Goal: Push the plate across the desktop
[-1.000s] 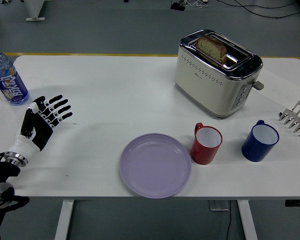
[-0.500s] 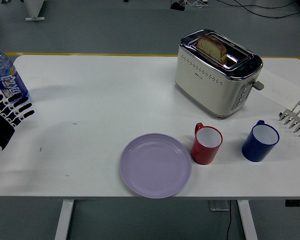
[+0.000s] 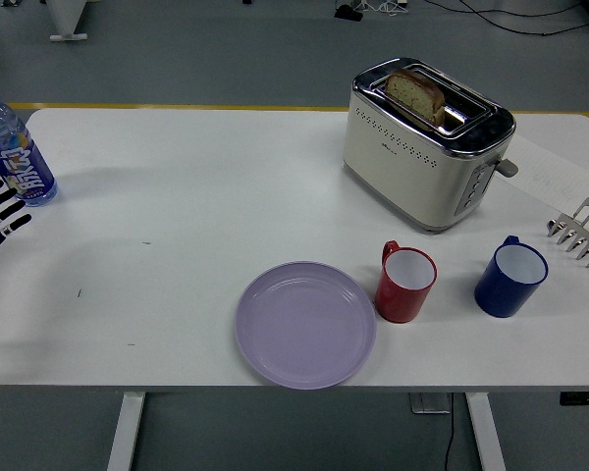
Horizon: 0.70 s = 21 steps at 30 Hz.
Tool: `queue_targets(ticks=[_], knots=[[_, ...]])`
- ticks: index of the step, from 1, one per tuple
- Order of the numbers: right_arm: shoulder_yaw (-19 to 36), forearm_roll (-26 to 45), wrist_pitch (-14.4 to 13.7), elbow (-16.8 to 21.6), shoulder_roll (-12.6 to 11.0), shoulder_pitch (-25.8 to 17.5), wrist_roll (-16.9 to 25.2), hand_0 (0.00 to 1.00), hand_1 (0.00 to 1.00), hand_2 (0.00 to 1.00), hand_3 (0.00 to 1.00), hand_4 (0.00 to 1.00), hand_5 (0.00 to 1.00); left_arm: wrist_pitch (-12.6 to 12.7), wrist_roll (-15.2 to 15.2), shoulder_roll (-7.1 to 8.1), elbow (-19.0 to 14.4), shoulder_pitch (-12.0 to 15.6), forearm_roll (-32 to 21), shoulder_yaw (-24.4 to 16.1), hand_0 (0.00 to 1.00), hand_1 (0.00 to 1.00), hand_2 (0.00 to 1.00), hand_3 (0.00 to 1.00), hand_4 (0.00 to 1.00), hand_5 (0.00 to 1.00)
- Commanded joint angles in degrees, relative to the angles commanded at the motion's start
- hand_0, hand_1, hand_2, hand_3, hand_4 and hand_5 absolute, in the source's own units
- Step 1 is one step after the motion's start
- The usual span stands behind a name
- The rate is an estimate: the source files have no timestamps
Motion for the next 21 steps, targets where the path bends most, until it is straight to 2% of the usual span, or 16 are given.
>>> queue_targets(ticks=[21], knots=[[0.2,-0.2,-0.2,0.0,-0.1,0.3,-0.2,0.562,0.549,0.664,0.593,0.311,0.451,1.0,0.5,0.09,0.1,0.6,0.1,-2.1,0.664,0.741,0.740,0.713,0.561,0.998]])
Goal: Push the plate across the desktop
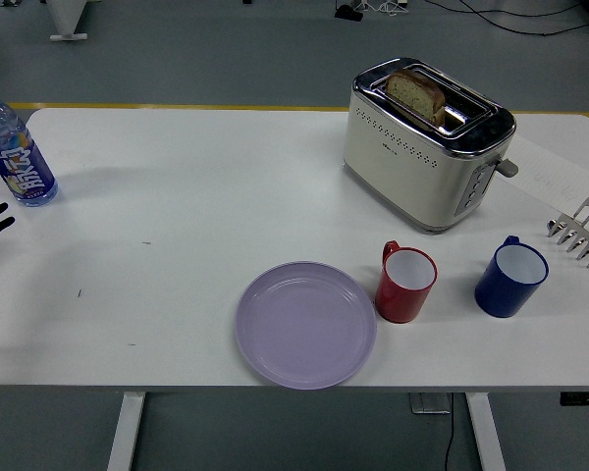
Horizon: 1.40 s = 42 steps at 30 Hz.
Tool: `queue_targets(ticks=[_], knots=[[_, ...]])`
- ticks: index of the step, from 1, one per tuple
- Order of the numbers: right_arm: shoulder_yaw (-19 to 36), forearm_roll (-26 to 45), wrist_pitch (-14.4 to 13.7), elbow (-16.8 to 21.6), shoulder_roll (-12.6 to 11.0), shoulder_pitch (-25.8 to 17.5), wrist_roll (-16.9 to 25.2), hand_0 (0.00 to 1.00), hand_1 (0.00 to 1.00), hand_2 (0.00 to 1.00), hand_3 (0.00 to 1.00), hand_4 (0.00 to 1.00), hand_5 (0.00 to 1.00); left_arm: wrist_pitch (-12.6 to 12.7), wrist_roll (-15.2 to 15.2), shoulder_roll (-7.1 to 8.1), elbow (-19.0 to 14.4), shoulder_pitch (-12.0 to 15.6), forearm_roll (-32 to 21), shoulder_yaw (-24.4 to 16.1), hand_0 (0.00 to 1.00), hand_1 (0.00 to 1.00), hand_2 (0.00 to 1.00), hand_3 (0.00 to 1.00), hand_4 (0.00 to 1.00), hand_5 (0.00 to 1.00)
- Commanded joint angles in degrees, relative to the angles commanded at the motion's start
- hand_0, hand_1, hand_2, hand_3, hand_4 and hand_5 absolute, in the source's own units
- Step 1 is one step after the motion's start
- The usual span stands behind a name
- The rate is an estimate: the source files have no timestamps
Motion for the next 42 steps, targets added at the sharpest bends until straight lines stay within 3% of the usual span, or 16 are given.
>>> queue_targets(ticks=[42], knots=[[0.9,-0.8,-0.3,-0.1,0.0,-0.8,-0.7,0.562,0.548,0.665,0.592,0.310,0.449,1.1,0.6,0.65,-0.2,0.7,-0.4,0.1,0.663,0.735,0.732,0.712,0.568,0.998]])
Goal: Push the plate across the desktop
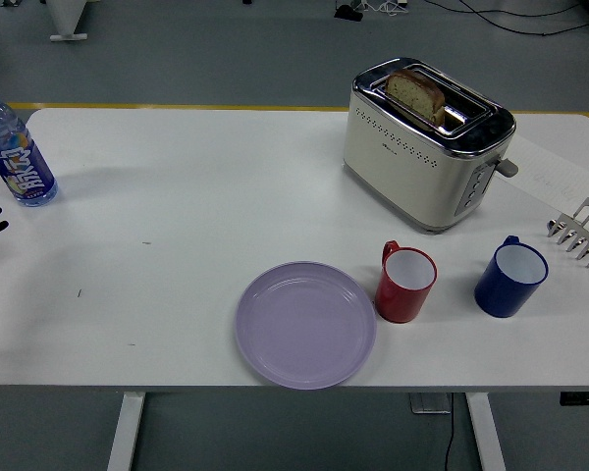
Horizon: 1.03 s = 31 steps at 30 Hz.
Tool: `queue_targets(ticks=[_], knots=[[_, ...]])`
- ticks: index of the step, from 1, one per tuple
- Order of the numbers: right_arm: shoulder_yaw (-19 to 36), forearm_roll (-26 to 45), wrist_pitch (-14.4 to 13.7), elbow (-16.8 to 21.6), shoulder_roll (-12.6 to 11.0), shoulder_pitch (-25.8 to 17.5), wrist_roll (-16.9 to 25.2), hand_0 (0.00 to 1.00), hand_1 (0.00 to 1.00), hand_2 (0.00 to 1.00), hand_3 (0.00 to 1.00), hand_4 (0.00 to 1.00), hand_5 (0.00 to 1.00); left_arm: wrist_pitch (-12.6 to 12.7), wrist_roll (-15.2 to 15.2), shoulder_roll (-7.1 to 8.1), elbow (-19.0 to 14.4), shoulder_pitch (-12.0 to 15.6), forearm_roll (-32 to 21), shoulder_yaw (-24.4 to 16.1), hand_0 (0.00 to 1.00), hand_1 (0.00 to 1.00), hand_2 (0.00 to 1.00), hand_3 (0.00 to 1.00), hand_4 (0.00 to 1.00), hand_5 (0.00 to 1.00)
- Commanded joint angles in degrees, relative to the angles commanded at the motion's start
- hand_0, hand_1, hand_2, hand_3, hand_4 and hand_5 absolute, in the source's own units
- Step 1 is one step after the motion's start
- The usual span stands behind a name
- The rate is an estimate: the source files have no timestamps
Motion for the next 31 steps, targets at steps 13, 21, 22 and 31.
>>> queue_targets(ticks=[13,21,22,31], knots=[[-0.5,0.5,0.1,0.1,-0.2,0.8,0.2,0.562,0.549,0.665,0.593,0.310,0.447,-0.1,0.0,-0.01,-0.3,-0.3,0.0,-1.0,0.665,0.733,0.729,0.710,0.571,0.998],[-0.6,0.6,0.1,0.0,-0.3,1.3,0.4,0.562,0.548,0.665,0.593,0.310,0.447,-0.1,0.0,-0.07,-0.2,-0.3,0.0,-1.3,0.665,0.734,0.728,0.710,0.572,0.998],[-0.6,0.6,0.1,0.0,-0.3,1.4,0.4,0.562,0.548,0.665,0.593,0.310,0.447,-0.1,0.0,-0.04,-0.2,-0.3,0.0,-1.4,0.665,0.734,0.728,0.710,0.572,0.998],[-0.2,0.1,-0.1,0.0,-0.3,1.6,0.1,0.562,0.549,0.666,0.594,0.309,0.447,0.0,0.0,0.09,-0.3,-0.7,-0.1,-1.8,0.666,0.735,0.728,0.710,0.576,0.998]])
